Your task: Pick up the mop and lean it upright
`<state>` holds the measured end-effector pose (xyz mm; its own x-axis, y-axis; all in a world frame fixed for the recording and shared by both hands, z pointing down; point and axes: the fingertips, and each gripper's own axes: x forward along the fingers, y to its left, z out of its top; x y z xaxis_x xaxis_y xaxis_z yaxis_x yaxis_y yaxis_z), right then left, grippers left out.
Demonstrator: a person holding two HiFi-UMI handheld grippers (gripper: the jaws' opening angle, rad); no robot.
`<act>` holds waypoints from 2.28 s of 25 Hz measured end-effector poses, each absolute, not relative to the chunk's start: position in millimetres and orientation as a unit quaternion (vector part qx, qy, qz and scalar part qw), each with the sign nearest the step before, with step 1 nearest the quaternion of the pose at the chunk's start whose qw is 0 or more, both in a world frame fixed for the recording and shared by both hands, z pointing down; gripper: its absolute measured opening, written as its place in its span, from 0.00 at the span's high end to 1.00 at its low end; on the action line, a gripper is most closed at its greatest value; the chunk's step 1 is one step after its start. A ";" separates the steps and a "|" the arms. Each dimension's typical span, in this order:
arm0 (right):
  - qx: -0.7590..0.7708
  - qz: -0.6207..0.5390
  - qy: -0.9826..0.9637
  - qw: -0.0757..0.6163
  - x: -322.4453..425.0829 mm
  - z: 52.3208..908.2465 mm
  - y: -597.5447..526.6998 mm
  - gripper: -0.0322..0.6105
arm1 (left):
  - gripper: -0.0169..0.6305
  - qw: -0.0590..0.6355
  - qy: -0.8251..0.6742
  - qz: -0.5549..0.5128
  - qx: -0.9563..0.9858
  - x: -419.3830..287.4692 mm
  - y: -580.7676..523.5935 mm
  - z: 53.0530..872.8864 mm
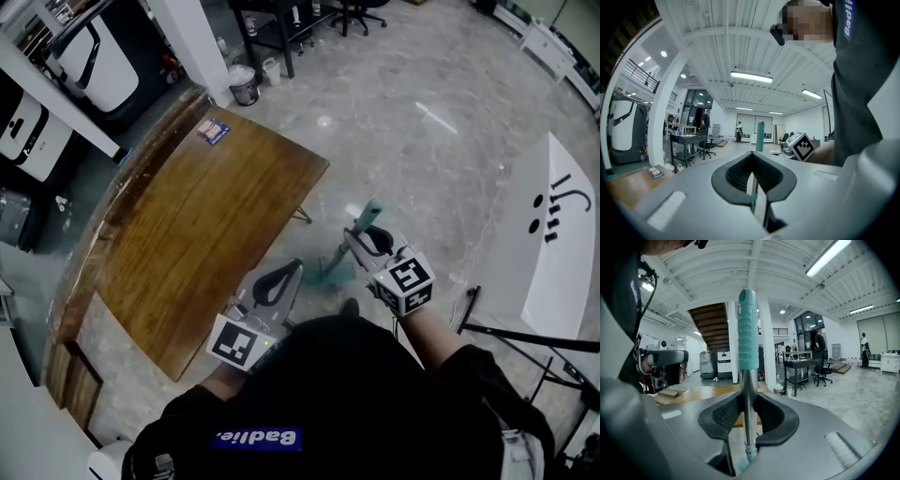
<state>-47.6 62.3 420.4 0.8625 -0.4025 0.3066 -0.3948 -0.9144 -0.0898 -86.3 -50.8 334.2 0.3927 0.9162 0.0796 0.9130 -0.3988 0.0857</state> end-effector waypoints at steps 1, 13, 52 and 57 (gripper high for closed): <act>-0.965 -0.159 0.209 0.014 -45.9 420.8 71.4 0.78 | 0.95 0.011 0.544 0.057 0.837 -83.9 -41.0 333.7; -0.965 -0.151 0.216 0.008 -18.7 428.0 177.8 0.78 | 0.95 -0.002 0.521 0.049 0.852 -64.7 48.0 329.2; -0.894 -0.179 0.408 -0.045 352.6 460.8 295.0 0.78 | 0.95 0.032 0.314 0.060 0.947 270.5 161.9 344.8; -0.849 -0.161 0.499 -0.057 397.2 456.9 293.4 0.78 | 0.95 0.023 0.237 0.069 0.969 290.9 188.4 345.0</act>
